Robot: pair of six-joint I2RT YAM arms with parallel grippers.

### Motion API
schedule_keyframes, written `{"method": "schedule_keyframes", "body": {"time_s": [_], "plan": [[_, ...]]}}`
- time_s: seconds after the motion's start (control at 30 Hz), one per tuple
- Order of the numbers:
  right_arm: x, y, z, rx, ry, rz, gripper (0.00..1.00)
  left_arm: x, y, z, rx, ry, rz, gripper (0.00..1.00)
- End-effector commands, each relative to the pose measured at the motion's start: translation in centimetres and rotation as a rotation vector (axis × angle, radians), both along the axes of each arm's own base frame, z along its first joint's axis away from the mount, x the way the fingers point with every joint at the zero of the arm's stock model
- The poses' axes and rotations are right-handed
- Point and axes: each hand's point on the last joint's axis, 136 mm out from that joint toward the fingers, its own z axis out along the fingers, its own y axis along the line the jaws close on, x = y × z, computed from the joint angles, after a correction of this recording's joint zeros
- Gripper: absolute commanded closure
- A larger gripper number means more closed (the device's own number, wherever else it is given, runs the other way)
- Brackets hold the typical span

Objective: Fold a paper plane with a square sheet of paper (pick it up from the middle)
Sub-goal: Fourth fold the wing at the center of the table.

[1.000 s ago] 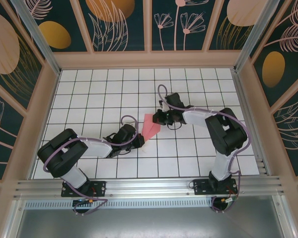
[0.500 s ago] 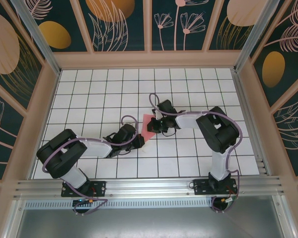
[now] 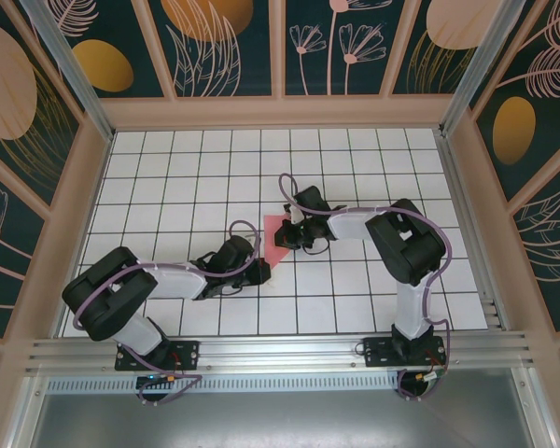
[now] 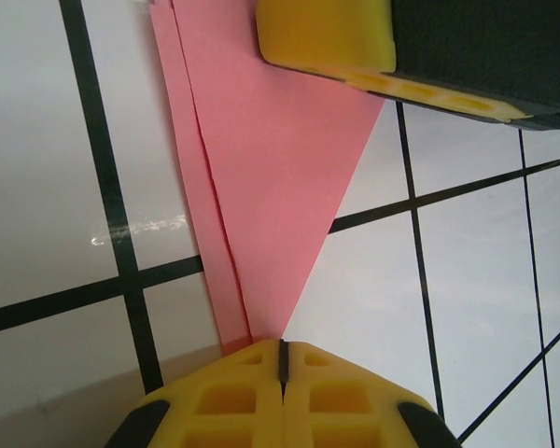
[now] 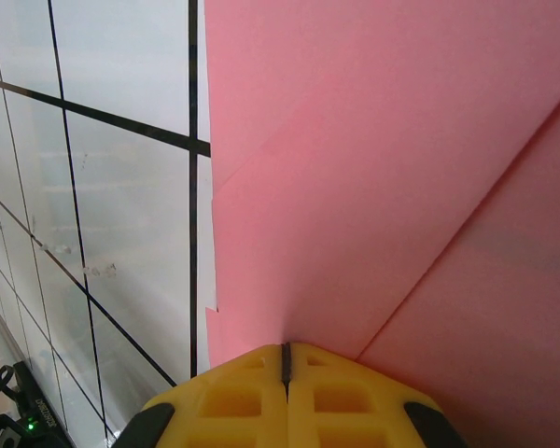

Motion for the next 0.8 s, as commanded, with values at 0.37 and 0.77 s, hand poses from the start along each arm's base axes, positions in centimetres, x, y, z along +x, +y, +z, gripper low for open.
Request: {"method": "schedule_keyframes", "body": {"time_s": [0.37,0.77], "plan": [[2.4,-1.2,6.8,0.012,-0.159,-0.109,0.68,3.2,2.2,7.2,0.010,-0.212,0.161,0.66],[3.1,-4.2,5.2,-0.011,-0.132,-0.238,0.46,6.4,2.0,7.3,-0.005,-0.235,0.287,0.40]]}}
